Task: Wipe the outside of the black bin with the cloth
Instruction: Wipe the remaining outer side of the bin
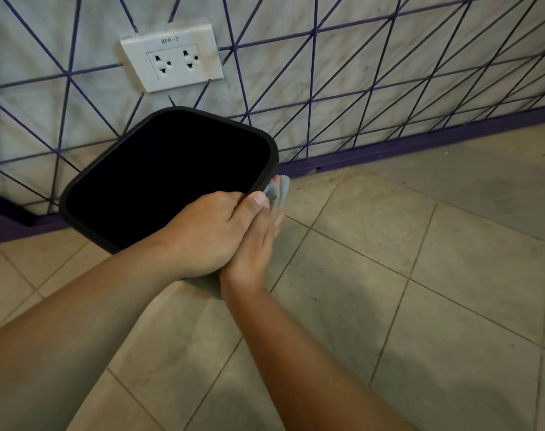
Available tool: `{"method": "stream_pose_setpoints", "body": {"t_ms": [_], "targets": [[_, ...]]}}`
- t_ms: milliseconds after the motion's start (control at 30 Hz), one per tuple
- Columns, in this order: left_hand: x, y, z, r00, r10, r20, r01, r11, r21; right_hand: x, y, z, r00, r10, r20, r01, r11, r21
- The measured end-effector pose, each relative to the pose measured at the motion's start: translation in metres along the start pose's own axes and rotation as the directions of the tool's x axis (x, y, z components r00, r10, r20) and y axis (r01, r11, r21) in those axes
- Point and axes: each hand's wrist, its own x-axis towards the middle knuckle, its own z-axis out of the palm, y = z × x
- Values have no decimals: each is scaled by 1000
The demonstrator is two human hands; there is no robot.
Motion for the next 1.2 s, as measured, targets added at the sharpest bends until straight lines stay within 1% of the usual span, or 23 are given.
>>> {"method": "stream_pose_setpoints", "body": {"t_ms": [67, 100, 133, 200, 233, 300, 333, 367, 400, 500, 533, 600, 667, 700, 800, 833, 900, 967, 1000, 1067, 1133, 1167, 1200], "targets": [[0, 0, 1, 1000, 3, -2, -3, 1000, -6, 3, 4, -6, 997, -75, 5, 75, 997, 6], [0, 1, 1, 1000, -1, -13, 1, 1000, -3, 19, 10, -11, 999, -37, -2, 37, 999, 1], [1, 3, 1, 1000, -10, -27, 10, 1000, 9, 37, 12, -14, 998, 63, -17, -62, 998, 20], [1, 5, 1, 999, -32, -39, 33, 999, 24, 53, 16, -13, 981, 192, -25, -191, 980, 54], [1, 5, 1, 999, -31, -30, 31, 999, 15, 45, 11, -12, 983, 184, -20, -183, 982, 45], [1, 4, 0, 1000, -22, -8, 22, 1000, -15, 15, 3, -6, 999, 32, -13, -31, 998, 52], [1, 3, 0, 1000, -20, -2, 20, 1000, -20, 6, 3, -6, 1000, -18, -6, 19, 996, 90], [2, 3, 0, 1000, -24, -6, 24, 1000, -17, 8, 9, -8, 999, -49, -4, 50, 996, 75], [2, 3, 0, 999, -29, -18, 29, 1000, -7, 19, 16, -10, 999, -31, -12, 32, 998, 56], [2, 5, 1, 998, -43, -42, 44, 999, 20, 52, 25, -10, 979, 195, -53, -192, 979, 65], [2, 5, 1, 999, -39, -36, 39, 999, 10, 46, 17, -8, 978, 208, -34, -205, 977, 59], [1, 5, -1, 999, -28, -22, 28, 1000, -1, 21, 3, -6, 998, 69, 2, -69, 998, 12], [1, 5, -1, 999, -22, -27, 23, 1000, 19, 6, 8, -10, 1000, -26, 14, 26, 999, 47], [1, 6, 0, 999, -26, -40, 28, 999, 44, 13, 18, -15, 1000, 6, 12, -6, 999, 33], [1, 7, 1, 997, -29, -73, 38, 991, 127, 43, 36, -17, 954, 295, -42, -292, 954, 64], [1, 7, 1, 997, -29, -65, 37, 992, 124, 41, 32, -15, 947, 319, -38, -317, 947, 54], [2, 6, -1, 999, -26, -46, 31, 994, 104, 18, 13, -10, 983, 182, -13, -182, 983, -2], [3, 6, -1, 998, -35, -45, 39, 993, 108, 3, 17, -12, 997, 72, 11, -72, 997, 2], [2, 6, 0, 998, -39, -56, 46, 991, 124, 8, 29, -16, 996, 87, -6, -87, 996, -11], [1, 7, 1, 996, -45, -76, 56, 986, 155, 34, 55, -22, 969, 239, -62, -239, 971, 14], [1, 8, 1, 996, -63, -67, 71, 988, 134, 42, 53, -22, 924, 374, -81, -374, 927, 18], [0, 8, 0, 996, -66, -54, 72, 991, 115, 33, 43, -20, 925, 374, -69, -374, 927, 15], [1, 8, -1, 997, -63, -42, 67, 992, 104, 24, 33, -20, 944, 327, -52, -327, 945, 6]]}}
